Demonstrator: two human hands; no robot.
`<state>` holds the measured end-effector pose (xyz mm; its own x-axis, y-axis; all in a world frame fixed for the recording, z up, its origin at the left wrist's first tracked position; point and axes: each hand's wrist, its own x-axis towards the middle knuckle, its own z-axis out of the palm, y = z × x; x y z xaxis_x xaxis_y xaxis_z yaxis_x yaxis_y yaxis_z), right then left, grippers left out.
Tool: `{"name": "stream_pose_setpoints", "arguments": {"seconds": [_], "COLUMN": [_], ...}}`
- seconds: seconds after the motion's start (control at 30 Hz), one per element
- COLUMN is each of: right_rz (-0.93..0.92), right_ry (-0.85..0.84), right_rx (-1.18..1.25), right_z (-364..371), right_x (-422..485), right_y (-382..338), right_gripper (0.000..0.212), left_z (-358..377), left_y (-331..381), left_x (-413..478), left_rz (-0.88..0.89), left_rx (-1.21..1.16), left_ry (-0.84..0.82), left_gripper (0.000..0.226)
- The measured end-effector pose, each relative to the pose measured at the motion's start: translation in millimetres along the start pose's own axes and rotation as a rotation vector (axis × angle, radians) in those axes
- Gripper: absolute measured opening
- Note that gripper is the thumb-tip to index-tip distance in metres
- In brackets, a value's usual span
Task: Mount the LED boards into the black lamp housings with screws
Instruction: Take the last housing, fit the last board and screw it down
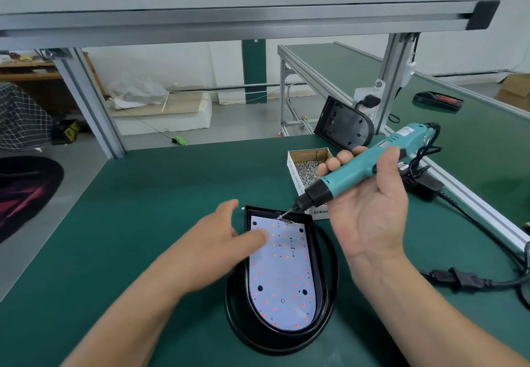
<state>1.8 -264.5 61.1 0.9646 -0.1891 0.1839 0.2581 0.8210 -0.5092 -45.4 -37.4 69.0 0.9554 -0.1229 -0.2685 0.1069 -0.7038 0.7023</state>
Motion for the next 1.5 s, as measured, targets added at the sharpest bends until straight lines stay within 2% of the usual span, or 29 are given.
{"name": "stream_pose_setpoints", "arguments": {"seconds": [0.1, 0.13, 0.27, 0.57, 1.03, 1.2, 1.5], "right_rz": [0.008, 0.012, 0.018, 0.007, -0.039, -0.084, -0.115], "right_ry": [-0.013, -0.018, -0.039, -0.066, -0.144, -0.249, -0.262], "right_rx": [-0.036, -0.045, -0.088, -0.221, -0.328, -0.352, -0.371], "right_z": [-0.8, -1.2, -1.0, 4.8, 11.7, 14.7, 13.8], "right_x": [0.3, 0.1, -0.3, -2.7, -10.0, -14.5, -14.0], "right_y": [6.2, 7.9, 13.3, 24.3, 29.5, 29.7, 29.5], "right_gripper": [0.037, 0.036, 0.035, 0.036, 0.037, 0.049, 0.041], "left_z": [16.2, 20.5, 30.1, 37.5, 41.3, 41.9, 41.6], "left_y": [0.5, -1.1, -8.1, -9.8, -6.3, -7.2, -6.8], "left_x": [4.0, 6.3, 12.2, 16.0, 14.8, 17.2, 16.5], "left_rz": [0.061, 0.059, 0.020, -0.001, 0.010, 0.009, 0.019], "left_rx": [-0.085, -0.133, -0.352, -0.484, -0.464, -0.459, -0.464], "left_ry": [-0.069, -0.065, -0.048, -0.061, -0.057, -0.051, -0.056], "left_gripper": [0.050, 0.043, 0.049, 0.060, 0.064, 0.062, 0.060]}}
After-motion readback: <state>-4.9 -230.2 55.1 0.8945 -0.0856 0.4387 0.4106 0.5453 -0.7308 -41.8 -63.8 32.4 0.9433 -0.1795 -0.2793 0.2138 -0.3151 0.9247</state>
